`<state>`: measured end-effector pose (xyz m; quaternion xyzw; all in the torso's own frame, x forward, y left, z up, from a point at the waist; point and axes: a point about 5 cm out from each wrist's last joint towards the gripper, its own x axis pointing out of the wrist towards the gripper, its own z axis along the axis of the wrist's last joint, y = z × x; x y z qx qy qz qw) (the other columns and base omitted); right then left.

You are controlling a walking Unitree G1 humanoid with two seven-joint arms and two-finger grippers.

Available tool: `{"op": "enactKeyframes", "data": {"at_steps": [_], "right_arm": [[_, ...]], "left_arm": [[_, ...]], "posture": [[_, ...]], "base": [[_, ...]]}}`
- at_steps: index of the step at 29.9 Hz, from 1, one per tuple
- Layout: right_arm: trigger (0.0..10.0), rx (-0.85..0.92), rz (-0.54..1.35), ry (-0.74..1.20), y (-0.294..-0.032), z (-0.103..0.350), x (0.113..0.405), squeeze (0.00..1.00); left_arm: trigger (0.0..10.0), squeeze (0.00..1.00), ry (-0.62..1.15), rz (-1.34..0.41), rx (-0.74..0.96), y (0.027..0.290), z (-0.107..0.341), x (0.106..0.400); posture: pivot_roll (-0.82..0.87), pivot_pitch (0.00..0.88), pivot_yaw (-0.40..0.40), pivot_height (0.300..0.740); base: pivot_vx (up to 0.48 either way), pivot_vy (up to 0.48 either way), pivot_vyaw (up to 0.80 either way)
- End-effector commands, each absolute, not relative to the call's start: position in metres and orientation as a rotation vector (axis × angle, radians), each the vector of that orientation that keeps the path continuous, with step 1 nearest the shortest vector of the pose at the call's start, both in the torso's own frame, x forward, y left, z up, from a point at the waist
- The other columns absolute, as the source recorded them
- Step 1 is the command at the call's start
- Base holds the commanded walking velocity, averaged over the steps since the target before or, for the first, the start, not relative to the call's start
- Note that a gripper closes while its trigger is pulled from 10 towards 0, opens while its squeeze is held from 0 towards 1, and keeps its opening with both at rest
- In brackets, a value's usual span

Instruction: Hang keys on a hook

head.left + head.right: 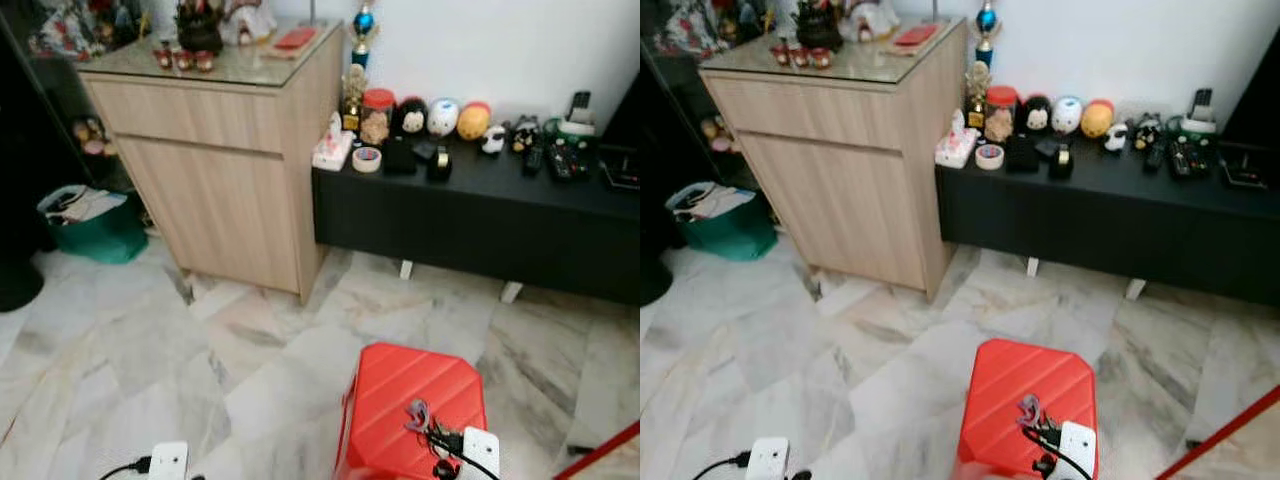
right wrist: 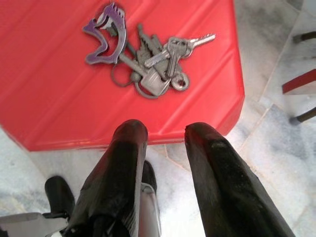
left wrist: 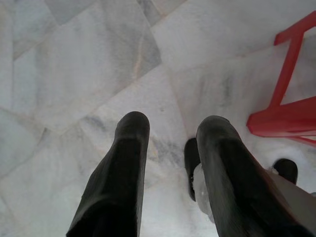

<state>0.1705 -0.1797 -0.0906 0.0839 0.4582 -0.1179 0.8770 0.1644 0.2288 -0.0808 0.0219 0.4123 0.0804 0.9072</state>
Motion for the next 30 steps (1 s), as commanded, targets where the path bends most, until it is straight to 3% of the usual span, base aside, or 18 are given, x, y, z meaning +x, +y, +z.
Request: {"op": "enactKeyframes", "data": {"at_steps": [1, 13, 30], "right_arm": [[10.0, 0.181, -0.244, 0.941, -0.1777, -0.0890, 0.1743, 0.00], [10.0, 0.181, -0.240, 0.935, -0.1766, -0.0885, 0.1753, 0.00], [10.0, 0.189, -0.247, 0.903, -0.1776, -0.0863, 0.1786, 0.00]], "left_arm": [[10.0, 0.00, 0.869, 0.179, 0.041, 0.2319, -0.0823, 0.1601], [10.0, 0.00, 0.866, 0.181, 0.035, 0.2316, -0.0823, 0.1601], [10.0, 0.00, 0.865, 0.181, 0.035, 0.2320, -0.0823, 0.1596]], "posture": [[0.01, 0.024, 0.004, 0.740], [0.01, 0.024, 0.003, 0.740], [0.01, 0.028, 0.003, 0.740]], "base": [[0.255, 0.000, 0.00], [0.276, 0.000, 0.00], [0.000, 0.000, 0.00]]}}
